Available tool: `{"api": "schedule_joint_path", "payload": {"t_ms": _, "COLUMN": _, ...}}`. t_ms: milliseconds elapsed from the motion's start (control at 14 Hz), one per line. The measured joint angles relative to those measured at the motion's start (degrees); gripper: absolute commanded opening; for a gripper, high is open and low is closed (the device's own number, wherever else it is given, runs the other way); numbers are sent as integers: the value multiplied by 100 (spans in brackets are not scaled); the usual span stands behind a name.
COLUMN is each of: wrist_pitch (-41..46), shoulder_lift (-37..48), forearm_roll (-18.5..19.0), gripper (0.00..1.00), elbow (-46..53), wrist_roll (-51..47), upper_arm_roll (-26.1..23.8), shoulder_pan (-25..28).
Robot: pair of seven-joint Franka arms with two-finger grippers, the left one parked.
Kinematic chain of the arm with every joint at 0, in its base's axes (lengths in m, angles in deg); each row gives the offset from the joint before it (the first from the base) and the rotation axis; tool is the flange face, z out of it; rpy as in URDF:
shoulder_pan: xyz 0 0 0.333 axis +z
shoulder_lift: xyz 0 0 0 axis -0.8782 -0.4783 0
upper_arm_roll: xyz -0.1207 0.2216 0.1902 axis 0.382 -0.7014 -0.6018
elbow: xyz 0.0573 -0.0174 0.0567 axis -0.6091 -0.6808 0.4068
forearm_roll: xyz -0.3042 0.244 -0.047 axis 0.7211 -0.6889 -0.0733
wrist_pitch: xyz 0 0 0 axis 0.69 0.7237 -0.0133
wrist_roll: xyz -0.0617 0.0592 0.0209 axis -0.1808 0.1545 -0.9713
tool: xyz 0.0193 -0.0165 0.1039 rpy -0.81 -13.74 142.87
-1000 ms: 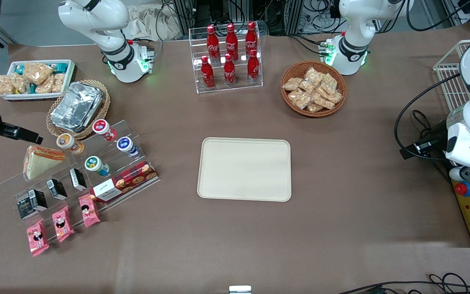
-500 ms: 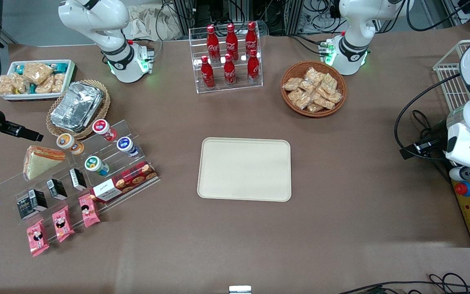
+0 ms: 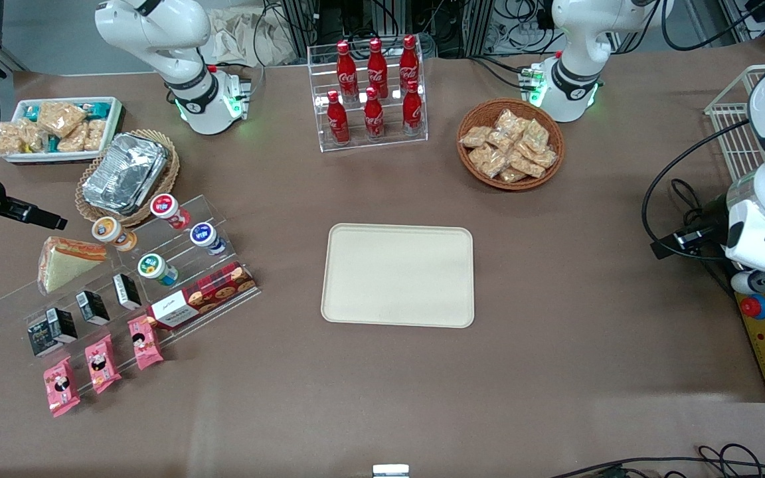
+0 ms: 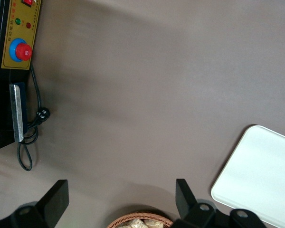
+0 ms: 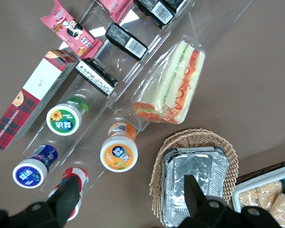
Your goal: Place sandwich on tray
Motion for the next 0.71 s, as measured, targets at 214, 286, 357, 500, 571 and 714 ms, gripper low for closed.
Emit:
{"api": "schedule_joint_path", "payload": {"t_ms": 214, "wrist_pitch": -26, "shoulder_lift": -92, "forearm_roll": 10, "gripper": 98, "elbow": 57, "wrist_roll": 0, "upper_arm_roll": 24, "shoulder_pan": -234}}
{"api": "schedule_joint_path", "payload": {"t_ms": 286, "wrist_pitch": -31, "shoulder_lift": -199, "forearm_roll": 10, "gripper": 98, "elbow": 95, "wrist_roll": 0, "upper_arm_roll": 31, "shoulder_pan": -340}}
{"api": "schedule_joint_path", "payload": {"t_ms": 357, "wrist_pitch": -32, "shoulder_lift": -336, "forearm_roll": 10, "gripper": 98, "elbow": 141, "wrist_roll": 0, "upper_arm_roll": 36, "shoulder_pan": -434}}
{"api": "schedule_joint_path", "payload": {"t_ms": 500, "wrist_pitch": -119, "shoulder_lift": -629, "forearm_roll": 0, "gripper": 98, "elbow": 202, "wrist_roll": 0, "upper_arm_roll": 38, "shoulder_pan": -563}}
{"api": "schedule_joint_path", "payload": {"t_ms": 571, "wrist_pitch": -213, "shoulder_lift": -759, "forearm_roll": -8, "gripper": 98, "elbow": 211, "wrist_roll": -13, "upper_arm_roll": 38, "shoulder_pan": -590}}
{"api": "schedule_joint_path", "payload": {"t_ms": 714, "wrist_pitch": -292, "shoulder_lift": -928, "forearm_roll": -15, "gripper": 98, "elbow": 223, "wrist_roll": -190, "upper_arm_roll": 33, "shoulder_pan": -596}}
